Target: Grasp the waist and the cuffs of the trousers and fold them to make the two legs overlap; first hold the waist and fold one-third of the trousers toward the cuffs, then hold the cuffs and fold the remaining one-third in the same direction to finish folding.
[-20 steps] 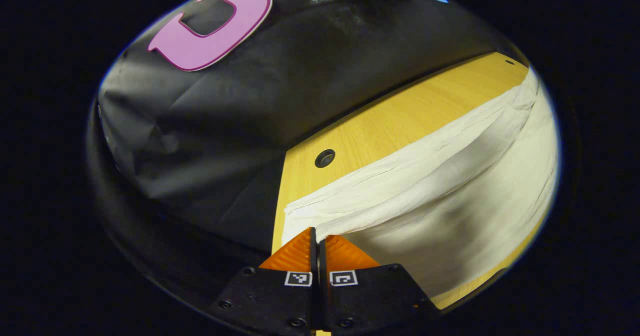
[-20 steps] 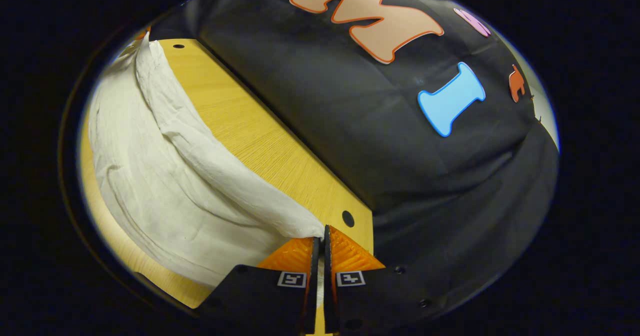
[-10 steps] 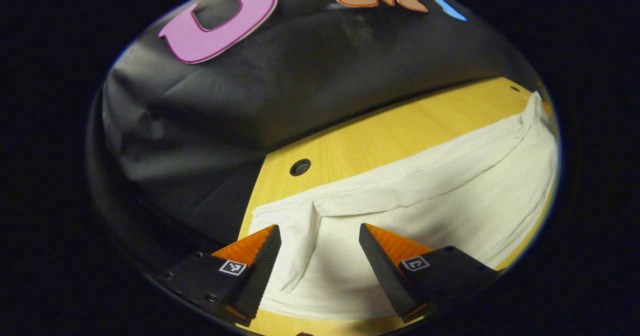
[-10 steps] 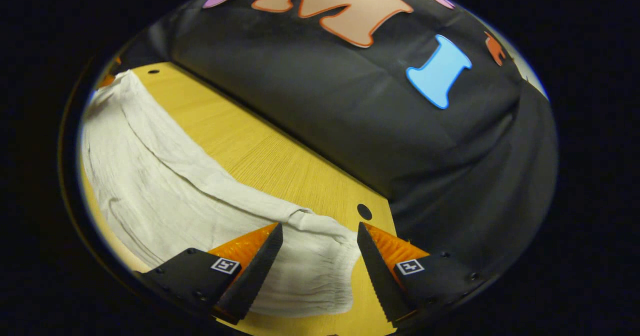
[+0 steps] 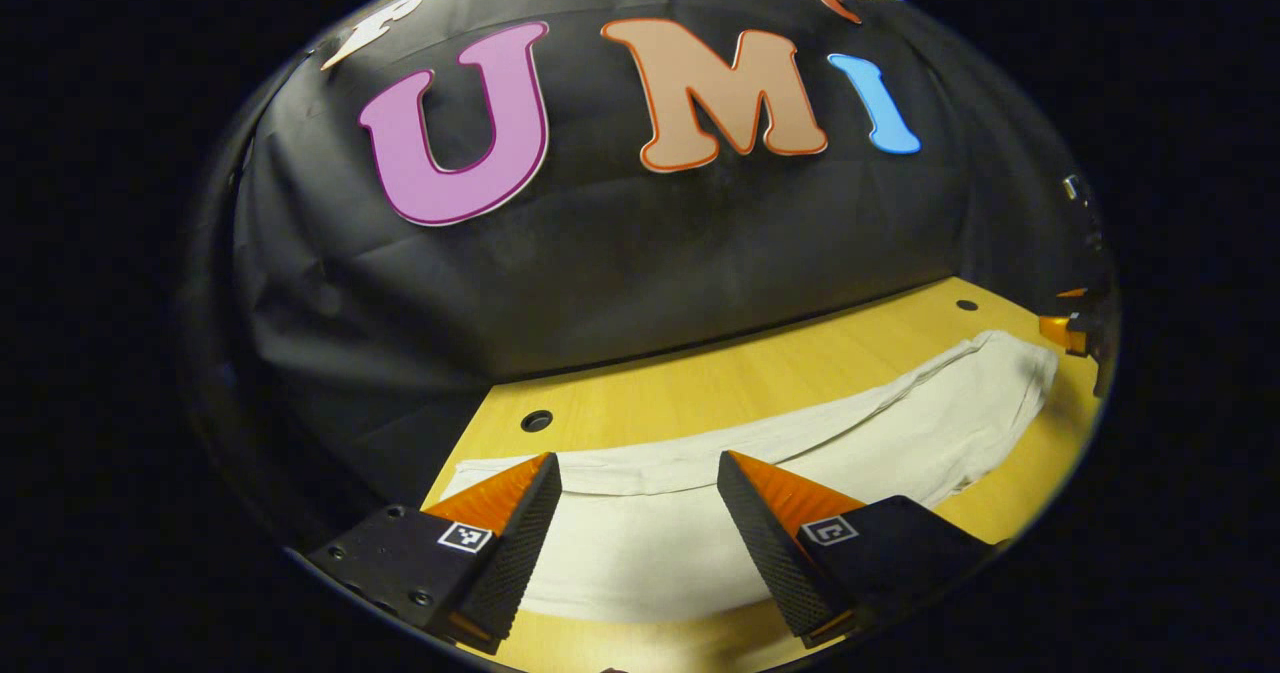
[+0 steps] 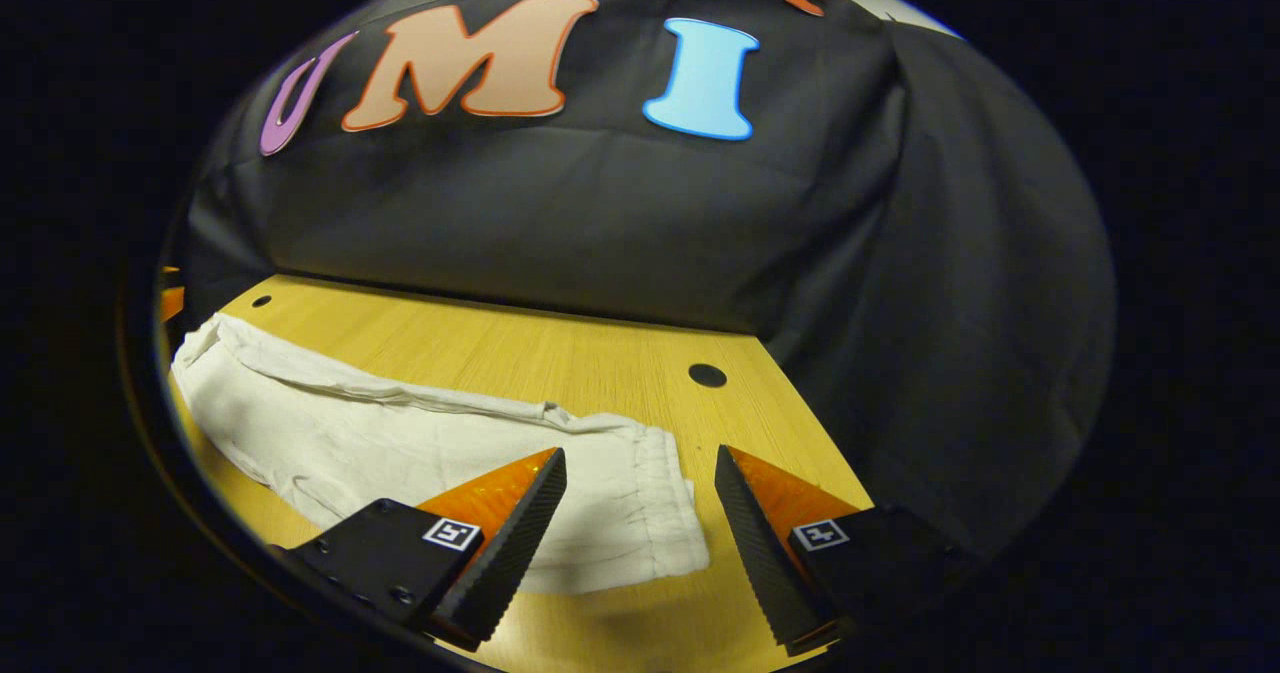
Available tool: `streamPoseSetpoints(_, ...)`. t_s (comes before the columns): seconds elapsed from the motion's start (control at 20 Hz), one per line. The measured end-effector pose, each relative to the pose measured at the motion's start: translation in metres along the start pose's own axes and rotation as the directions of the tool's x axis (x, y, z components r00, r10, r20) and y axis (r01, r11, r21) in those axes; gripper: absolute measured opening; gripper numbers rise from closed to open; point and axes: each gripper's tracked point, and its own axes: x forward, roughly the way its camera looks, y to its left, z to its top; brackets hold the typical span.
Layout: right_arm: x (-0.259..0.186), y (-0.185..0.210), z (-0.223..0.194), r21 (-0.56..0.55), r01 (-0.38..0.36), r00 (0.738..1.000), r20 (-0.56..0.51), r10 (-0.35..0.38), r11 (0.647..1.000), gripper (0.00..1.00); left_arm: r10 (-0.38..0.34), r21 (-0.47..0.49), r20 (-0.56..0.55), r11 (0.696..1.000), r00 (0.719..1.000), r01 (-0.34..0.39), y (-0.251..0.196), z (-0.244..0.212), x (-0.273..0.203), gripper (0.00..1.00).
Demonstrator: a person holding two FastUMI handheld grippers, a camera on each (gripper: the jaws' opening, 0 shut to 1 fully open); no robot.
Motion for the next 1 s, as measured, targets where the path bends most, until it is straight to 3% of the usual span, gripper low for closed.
streamPoseSetpoints(0.35, 0.005, -0.020, -0.044, 0.231, 0.014, 0.995, -0.099, 0.009, 0.973, 0.98, 0.011, -0.093, 0.019, 0.996, 1.000, -0.009, -0.035, 0.014, -0.048, 0.96)
streamPoseSetpoints(0.55, 0.008, -0.022, -0.075, 0.400, 0.039, 0.985, -0.170, 0.032, 0.916, 0.97, 0.037, -0.097, 0.012, 0.995, 0.999, -0.036, -0.037, 0.012, -0.060, 0.96)
streamPoseSetpoints(0.6, 0.010, -0.022, -0.082, 0.424, 0.050, 0.982, -0.186, 0.032, 0.904, 0.92, 0.042, -0.101, 0.008, 0.994, 0.999, -0.041, -0.038, 0.011, -0.062, 0.96)
streamPoseSetpoints(0.85, 0.025, -0.011, -0.104, 0.552, 0.095, 0.960, -0.272, 0.072, 0.828, 0.96, 0.056, -0.077, 0.001, 0.995, 0.998, -0.056, -0.043, 0.008, -0.073, 0.96)
streamPoseSetpoints(0.9, 0.026, -0.012, -0.097, 0.569, 0.097, 0.966, -0.250, 0.060, 0.816, 0.92, 0.058, -0.073, 0.000, 0.996, 0.998, -0.058, -0.044, 0.008, -0.075, 0.96)
streamPoseSetpoints(0.95, 0.034, -0.012, -0.100, 0.574, 0.108, 0.961, -0.269, 0.063, 0.812, 0.94, 0.060, -0.072, -0.002, 0.996, 0.998, -0.060, -0.044, 0.008, -0.078, 1.00)
streamPoseSetpoints(1.0, 0.029, -0.010, -0.108, 0.571, 0.121, 0.948, -0.308, 0.076, 0.812, 0.90, 0.060, -0.073, -0.001, 0.996, 0.998, -0.060, -0.045, 0.008, -0.079, 0.96)
